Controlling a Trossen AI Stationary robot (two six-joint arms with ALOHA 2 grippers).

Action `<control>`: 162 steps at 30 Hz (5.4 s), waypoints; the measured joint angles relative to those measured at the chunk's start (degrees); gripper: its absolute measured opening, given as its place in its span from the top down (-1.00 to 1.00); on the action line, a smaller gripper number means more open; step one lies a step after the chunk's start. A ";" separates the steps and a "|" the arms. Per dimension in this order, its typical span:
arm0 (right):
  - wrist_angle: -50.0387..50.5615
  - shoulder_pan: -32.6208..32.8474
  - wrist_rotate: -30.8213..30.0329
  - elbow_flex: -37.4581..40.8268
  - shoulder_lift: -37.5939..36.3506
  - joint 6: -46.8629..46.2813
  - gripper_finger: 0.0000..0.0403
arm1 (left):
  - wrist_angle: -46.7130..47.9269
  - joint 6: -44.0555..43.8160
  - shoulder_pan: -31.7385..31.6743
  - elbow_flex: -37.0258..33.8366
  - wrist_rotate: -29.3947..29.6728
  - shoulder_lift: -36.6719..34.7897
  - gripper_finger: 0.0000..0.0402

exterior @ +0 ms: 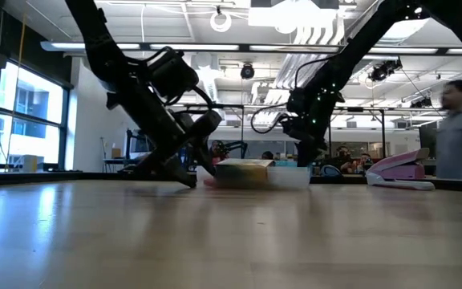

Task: Pack school essentials
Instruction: Close the supply box

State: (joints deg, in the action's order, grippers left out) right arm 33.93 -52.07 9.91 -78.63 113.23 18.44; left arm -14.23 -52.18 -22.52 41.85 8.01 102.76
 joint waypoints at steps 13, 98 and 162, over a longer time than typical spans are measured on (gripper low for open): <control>7.04 5.48 -8.10 -7.53 0.00 3.17 0.98 | -1.12 -0.16 0.07 0.02 0.26 0.52 -0.12; 22.93 47.32 -56.99 -14.93 -0.07 -33.21 0.66 | -6.44 13.57 -5.18 -0.02 -2.73 0.63 -0.12; 45.40 35.10 -31.67 -12.77 -0.42 -64.73 -0.12 | 14.72 52.40 -28.99 -0.04 -15.35 -21.48 0.98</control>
State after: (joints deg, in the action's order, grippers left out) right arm 79.33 -16.97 -21.76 -91.40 112.81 -46.30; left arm 0.49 0.22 -51.51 41.81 -7.34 81.28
